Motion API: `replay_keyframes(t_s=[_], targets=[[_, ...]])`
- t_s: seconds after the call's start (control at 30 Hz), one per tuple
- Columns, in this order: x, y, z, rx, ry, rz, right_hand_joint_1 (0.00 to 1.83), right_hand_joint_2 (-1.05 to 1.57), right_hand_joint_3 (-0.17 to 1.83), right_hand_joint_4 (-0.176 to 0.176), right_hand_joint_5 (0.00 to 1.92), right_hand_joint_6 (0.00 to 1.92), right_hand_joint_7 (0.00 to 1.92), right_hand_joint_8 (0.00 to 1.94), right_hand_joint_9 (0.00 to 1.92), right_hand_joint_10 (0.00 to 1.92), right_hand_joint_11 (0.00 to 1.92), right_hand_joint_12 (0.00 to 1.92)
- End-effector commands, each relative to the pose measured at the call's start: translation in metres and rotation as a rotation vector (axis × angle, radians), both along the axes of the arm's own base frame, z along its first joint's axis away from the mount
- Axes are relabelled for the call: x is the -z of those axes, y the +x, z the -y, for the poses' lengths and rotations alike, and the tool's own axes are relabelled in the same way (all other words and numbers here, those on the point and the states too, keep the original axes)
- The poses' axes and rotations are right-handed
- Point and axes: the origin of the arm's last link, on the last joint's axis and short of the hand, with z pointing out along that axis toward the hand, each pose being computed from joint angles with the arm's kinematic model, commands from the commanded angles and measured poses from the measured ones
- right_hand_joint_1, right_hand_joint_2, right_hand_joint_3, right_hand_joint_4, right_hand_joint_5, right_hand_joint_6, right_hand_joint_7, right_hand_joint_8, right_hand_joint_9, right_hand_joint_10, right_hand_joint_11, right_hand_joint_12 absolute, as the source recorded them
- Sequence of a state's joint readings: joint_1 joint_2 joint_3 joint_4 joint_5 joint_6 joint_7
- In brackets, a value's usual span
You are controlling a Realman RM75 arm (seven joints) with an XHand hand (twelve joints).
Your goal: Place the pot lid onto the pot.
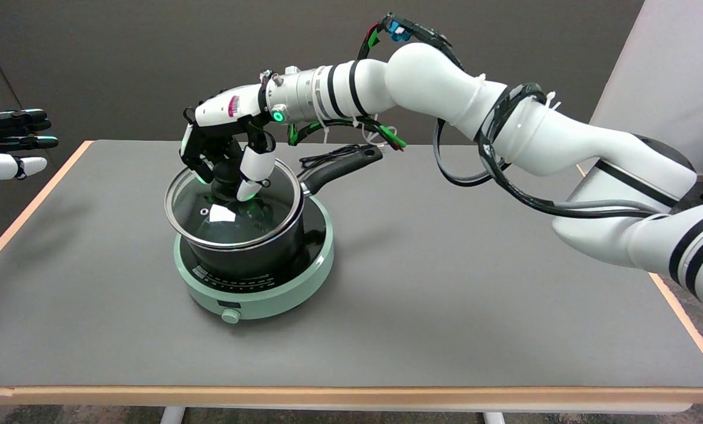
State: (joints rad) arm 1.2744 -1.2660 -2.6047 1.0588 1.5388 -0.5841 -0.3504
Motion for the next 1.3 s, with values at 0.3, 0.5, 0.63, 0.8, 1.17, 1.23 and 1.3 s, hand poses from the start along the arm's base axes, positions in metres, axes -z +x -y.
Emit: replay_keyframes(t_s=[0.3,0.5,0.63,0.8,1.17,1.23,1.3], targets=[[0.0005,-0.0084,-0.0024,0.030,0.008,0.004,1.36,0.88,0.52,0.176,0.74,1.11,0.93,1.22,0.86,1.31,0.68,1.14],[0.0022,-0.0071,-0.0020,0.030,0.011,-0.001,1.31,0.86,0.72,0.176,0.73,1.09,0.93,1.10,0.85,1.30,0.66,1.16],[0.0029,-0.0071,-0.0020,0.033,0.014,-0.004,1.23,0.81,0.92,0.176,0.72,0.88,0.93,0.70,0.86,0.97,0.63,1.15],[0.0020,-0.0075,-0.0017,0.034,0.012,-0.006,1.11,0.77,0.96,0.176,0.71,0.72,0.90,0.56,0.86,0.79,0.60,1.14],[-0.0011,-0.0069,-0.0008,0.031,0.005,-0.003,0.90,0.69,0.99,0.176,0.68,0.59,0.86,0.41,0.80,0.64,0.49,0.89],[-0.0014,-0.0067,-0.0009,0.030,0.005,-0.003,0.95,0.70,0.91,0.176,0.70,0.56,0.85,0.40,0.81,0.61,0.49,0.86],[-0.0021,-0.0067,-0.0005,0.029,0.002,-0.001,0.94,0.70,0.91,0.176,0.69,0.56,0.85,0.40,0.81,0.61,0.49,0.85]])
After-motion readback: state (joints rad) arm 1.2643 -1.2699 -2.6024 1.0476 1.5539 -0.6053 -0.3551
